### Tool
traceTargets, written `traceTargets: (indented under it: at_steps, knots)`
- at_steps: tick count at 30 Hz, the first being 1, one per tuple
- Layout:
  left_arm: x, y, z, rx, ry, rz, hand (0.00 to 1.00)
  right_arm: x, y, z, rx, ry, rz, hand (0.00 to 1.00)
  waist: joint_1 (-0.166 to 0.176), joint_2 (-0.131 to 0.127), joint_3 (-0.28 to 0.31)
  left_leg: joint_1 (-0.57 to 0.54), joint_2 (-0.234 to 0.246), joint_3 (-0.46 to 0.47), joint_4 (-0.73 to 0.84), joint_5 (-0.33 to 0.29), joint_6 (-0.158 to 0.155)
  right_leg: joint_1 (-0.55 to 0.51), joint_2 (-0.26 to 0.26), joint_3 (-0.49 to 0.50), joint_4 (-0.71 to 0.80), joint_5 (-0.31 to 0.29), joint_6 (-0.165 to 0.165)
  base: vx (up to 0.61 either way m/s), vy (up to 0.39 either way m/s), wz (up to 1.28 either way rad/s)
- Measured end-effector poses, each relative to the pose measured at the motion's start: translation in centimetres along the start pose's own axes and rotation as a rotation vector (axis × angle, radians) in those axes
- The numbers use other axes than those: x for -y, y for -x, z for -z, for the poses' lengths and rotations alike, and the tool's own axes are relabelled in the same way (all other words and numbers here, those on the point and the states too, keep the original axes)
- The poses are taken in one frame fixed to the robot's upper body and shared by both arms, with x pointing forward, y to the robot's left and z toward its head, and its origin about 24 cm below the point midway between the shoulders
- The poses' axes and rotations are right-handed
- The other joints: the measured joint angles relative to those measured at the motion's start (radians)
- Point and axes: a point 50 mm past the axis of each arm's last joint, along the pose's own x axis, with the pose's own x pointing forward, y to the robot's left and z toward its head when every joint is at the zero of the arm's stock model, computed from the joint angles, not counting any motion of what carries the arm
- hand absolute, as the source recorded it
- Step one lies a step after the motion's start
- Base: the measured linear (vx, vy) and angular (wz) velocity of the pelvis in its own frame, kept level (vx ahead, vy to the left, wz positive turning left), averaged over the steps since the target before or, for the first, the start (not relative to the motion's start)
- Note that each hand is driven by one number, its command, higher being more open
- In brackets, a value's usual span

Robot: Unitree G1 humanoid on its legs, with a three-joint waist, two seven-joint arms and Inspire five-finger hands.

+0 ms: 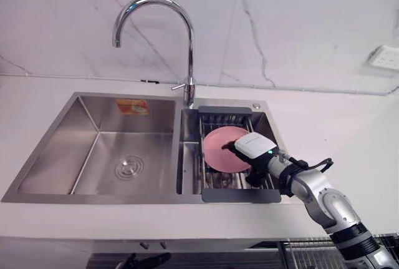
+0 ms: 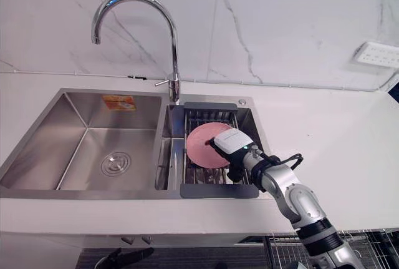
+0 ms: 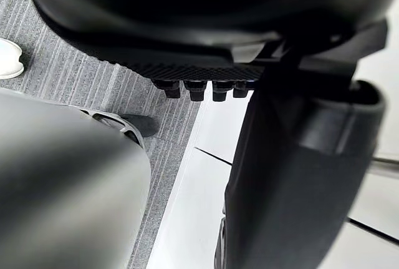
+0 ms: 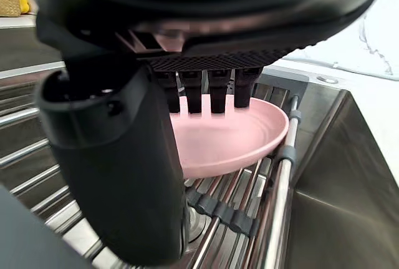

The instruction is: Walk over to the sink, pick up the cup, carry it to the dishwasher, place the cup inside the dishwasher, then close the dishwasher door

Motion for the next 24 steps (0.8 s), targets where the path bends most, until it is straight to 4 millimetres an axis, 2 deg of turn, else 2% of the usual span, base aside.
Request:
traceTargets:
  at_steps: [5, 8, 14, 24]
  knots:
    - [0.0, 0.0, 0.0, -0.004, -0.001, 0.000, 1.00, -0.3, 0.1, 0.0, -0.016, 0.034, 0.038, 0.00, -0.002, 0.000, 0.000, 0.001, 0.000, 0.000, -0.001, 0.001, 0.000, 0.000, 0.000, 0.000, 0.000, 0.000, 0.000, 0.00, 0.000, 0.00]
    - [0.0, 0.0, 0.0, -0.004, -0.003, 0.002, 1.00, 0.2, -0.2, -0.7, 0.000, 0.030, 0.122, 0.00, 0.000, 0.001, -0.001, 0.001, -0.001, 0.000, -0.001, 0.002, 0.000, 0.000, 0.000, 0.000, 0.000, 0.000, 0.000, 0.00, 0.000, 0.00]
    - [-0.2, 0.0, 0.1, 0.000, -0.014, -0.002, 1.00, -1.9, -1.0, -0.5, -0.035, 0.074, 0.141, 0.00, 0.004, 0.002, -0.001, 0.004, -0.014, -0.010, -0.013, 0.018, 0.005, 0.001, -0.013, -0.014, 0.000, 0.000, 0.000, -0.01, 0.008, 0.07]
    - [-1.1, 0.3, 1.2, -0.013, -0.015, -0.028, 1.00, -1.7, -1.1, -0.1, -0.089, 0.047, 0.242, 0.00, 0.000, 0.002, -0.001, 0.009, -0.018, -0.011, -0.026, 0.026, 0.007, 0.001, -0.015, -0.015, -0.001, 0.000, 0.000, 0.00, 0.000, 0.00]
